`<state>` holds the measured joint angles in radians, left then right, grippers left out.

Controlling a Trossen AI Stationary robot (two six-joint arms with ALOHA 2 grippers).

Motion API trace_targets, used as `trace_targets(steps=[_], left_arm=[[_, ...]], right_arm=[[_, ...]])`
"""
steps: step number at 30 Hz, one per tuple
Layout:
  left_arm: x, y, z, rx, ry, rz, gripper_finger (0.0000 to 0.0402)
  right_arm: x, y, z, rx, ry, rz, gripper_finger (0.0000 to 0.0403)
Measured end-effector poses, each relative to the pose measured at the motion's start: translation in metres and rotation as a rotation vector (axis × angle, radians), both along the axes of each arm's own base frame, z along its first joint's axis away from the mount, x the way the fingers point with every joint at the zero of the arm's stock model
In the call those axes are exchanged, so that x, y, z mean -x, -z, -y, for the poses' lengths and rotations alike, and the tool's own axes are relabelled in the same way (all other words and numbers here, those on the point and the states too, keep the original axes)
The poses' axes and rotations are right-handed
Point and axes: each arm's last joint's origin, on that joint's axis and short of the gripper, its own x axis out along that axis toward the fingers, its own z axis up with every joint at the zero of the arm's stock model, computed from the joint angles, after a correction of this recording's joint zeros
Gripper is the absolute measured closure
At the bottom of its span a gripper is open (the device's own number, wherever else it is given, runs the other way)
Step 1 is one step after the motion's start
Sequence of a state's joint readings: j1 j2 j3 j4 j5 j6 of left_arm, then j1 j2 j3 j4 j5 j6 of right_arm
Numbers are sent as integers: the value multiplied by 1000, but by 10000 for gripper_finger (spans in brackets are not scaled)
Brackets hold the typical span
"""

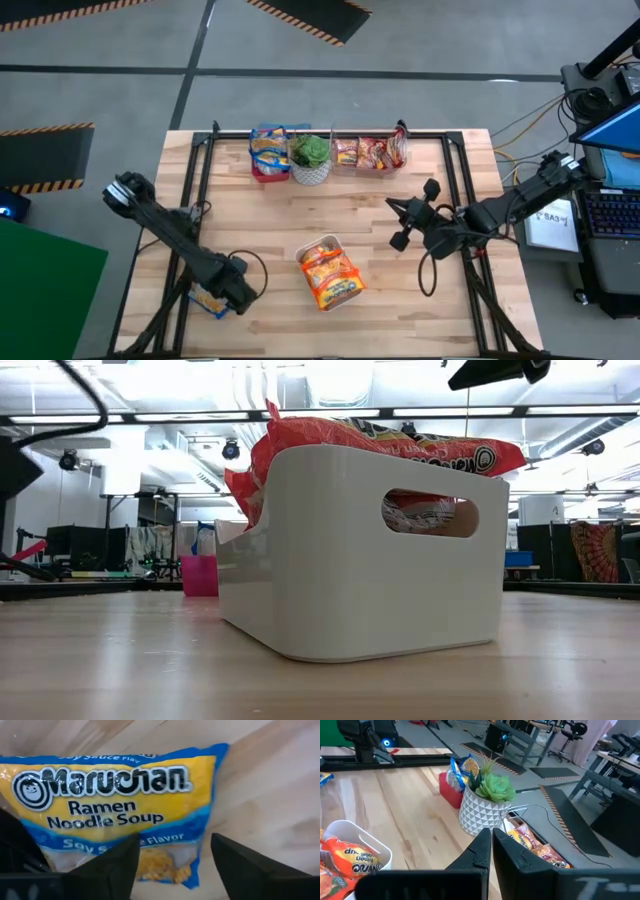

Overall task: Sort Maruchan noodles
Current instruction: Put the blue noodle pack into the red bin

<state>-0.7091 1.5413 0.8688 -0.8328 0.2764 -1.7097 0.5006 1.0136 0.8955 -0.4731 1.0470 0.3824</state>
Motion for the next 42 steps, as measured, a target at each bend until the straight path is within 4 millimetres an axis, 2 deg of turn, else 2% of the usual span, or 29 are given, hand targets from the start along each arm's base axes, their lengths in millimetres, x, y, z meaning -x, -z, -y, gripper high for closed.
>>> trace_targets(steps=[6,12,16,24,26,31,37,42], left_arm=[[-2,18,12,-58,21,-60,153],[-11,26,23,-75,89,-87,178],[-15,24,26,-96,145,-105,226],[-16,12,25,-146,181,-73,374],[-18,7,24,-171,187,-46,393],[-23,-17,21,-267,271,65,397],[-35,-61,11,-453,422,218,400],[-47,-97,-9,-606,518,276,400]], right_arm=[[-2,2,-1,-1,-5,-3,394],[-2,1,-2,-3,-4,1,394],[-2,1,-2,-4,-4,2,394],[-2,1,-2,-3,-4,2,394],[-2,1,-2,-3,-4,2,394],[-2,1,-2,-3,-4,2,394],[-2,1,-2,-3,-3,2,394],[-2,1,-1,-1,-2,3,394]])
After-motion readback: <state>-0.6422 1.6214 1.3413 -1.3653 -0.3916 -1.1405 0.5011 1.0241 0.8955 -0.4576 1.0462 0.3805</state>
